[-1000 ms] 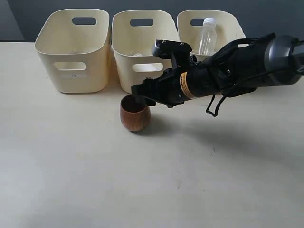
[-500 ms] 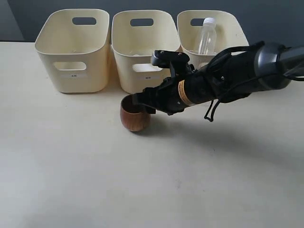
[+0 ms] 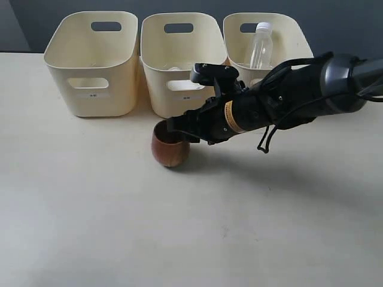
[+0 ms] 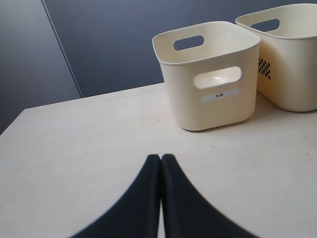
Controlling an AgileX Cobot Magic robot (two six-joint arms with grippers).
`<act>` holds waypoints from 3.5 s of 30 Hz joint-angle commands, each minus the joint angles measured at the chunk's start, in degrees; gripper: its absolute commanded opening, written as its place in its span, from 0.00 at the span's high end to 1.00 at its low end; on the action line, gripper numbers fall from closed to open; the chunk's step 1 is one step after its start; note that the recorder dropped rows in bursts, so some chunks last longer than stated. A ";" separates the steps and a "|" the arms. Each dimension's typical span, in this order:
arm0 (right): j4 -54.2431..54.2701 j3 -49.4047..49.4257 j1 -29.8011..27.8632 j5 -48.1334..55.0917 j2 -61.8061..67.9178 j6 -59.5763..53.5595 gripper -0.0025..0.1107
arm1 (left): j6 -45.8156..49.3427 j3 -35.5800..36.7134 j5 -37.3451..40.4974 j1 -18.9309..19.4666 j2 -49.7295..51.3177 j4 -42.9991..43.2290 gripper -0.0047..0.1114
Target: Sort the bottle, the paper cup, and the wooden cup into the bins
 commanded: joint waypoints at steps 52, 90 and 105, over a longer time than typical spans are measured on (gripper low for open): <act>3.48 -53.42 5.69 8.34 23.17 0.74 0.98 | -0.11 0.07 -0.05 -0.18 -0.28 -0.15 0.96; -0.10 -53.55 -0.13 -29.87 14.47 0.73 0.84 | -0.11 0.07 -0.05 -0.18 -0.28 -0.15 0.96; -0.10 -45.57 -14.74 -54.45 9.16 1.29 0.98 | -0.11 0.07 -0.05 -0.18 -0.28 -0.15 0.96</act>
